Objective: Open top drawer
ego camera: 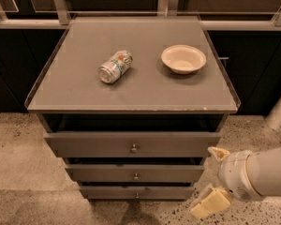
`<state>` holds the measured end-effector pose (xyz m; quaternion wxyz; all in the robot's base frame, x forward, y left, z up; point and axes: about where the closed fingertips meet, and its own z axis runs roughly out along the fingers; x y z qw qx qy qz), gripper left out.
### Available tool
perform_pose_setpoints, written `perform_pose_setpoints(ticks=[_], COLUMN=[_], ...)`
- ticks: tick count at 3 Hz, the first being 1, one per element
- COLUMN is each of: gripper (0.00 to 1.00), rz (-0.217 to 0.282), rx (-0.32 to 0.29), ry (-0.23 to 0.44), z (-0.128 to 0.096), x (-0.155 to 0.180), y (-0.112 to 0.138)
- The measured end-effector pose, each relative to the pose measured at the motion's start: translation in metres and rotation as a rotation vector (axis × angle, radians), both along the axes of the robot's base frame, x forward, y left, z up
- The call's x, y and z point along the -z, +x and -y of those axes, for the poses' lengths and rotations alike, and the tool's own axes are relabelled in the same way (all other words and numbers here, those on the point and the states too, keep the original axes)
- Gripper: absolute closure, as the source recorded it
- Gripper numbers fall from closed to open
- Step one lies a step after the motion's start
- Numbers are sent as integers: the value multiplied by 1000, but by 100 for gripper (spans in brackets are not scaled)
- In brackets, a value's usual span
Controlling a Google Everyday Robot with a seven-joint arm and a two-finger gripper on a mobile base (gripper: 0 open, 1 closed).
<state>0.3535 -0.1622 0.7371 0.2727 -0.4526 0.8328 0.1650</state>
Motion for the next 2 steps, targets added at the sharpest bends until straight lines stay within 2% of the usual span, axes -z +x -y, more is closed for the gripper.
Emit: perform_pose_setpoints(ticks=[1, 2], gripper=[0, 0], rz=[36, 66], rx=[17, 18], ry=[14, 60], z=[0, -3], x=[19, 42], y=[24, 61])
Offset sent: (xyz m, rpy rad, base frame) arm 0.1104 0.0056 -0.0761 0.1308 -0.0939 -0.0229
